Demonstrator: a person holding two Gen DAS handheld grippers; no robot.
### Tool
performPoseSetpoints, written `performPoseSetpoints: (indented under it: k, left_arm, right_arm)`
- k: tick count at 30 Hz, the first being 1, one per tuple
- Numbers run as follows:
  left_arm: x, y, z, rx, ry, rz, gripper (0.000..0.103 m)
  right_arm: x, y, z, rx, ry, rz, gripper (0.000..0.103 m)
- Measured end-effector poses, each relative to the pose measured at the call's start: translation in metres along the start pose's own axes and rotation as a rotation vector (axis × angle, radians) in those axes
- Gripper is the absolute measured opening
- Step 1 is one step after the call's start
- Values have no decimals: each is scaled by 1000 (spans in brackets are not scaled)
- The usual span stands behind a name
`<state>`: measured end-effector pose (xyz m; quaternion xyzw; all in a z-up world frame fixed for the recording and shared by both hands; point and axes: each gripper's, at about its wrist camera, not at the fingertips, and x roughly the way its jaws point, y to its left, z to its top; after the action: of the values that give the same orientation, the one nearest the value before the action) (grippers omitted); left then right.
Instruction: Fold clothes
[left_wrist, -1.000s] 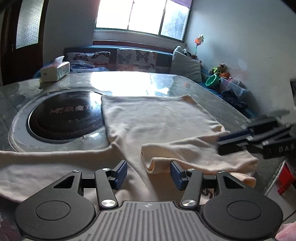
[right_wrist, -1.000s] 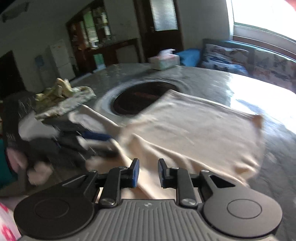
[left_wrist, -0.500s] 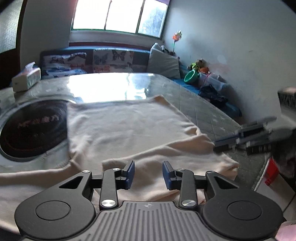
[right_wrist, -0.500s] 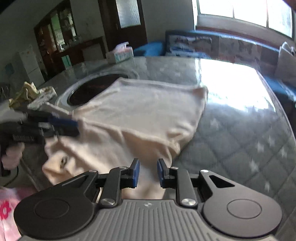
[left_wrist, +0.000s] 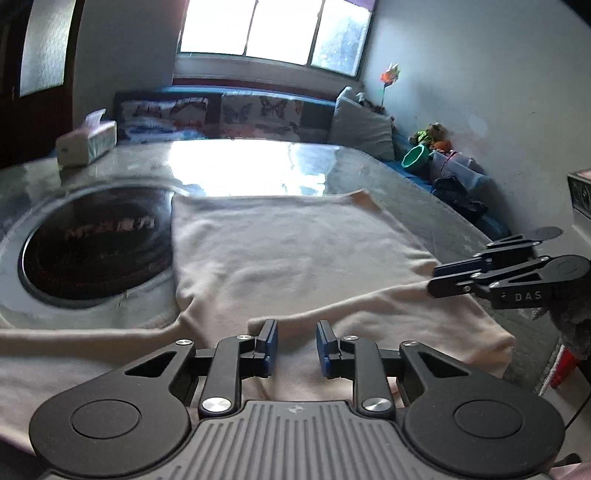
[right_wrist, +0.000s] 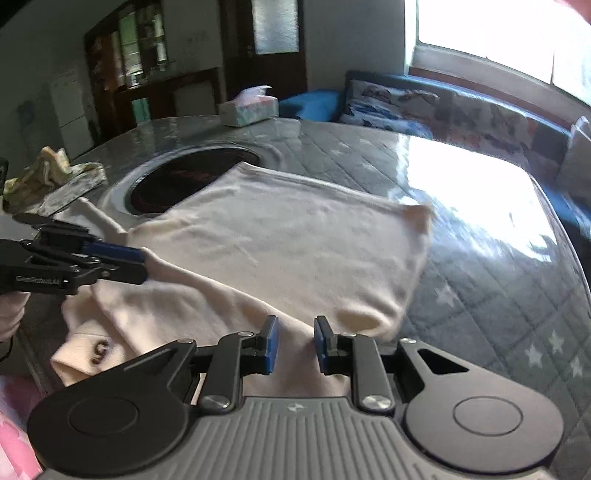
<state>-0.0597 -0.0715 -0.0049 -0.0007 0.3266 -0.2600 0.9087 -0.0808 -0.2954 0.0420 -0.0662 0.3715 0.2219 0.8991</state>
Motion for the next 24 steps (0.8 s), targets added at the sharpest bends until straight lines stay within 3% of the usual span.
performPoseSetpoints:
  k: [6,12,19,24]
  left_arm:
    - [6,7,-2,-30,22,12,24]
    - [-19,22,-9,-51,-3,58,25]
    - [-49,52,-19,-155,-46,166,25]
    - [-72,79,-28,-245,-70,308,33]
  right_arm:
    - [25,27,8,-67,23,50,20]
    - [30,60,15,-149,8,105,20]
    - [36,104,12,-248,13,176,20]
    - [36,125,13,-284,13,234,20]
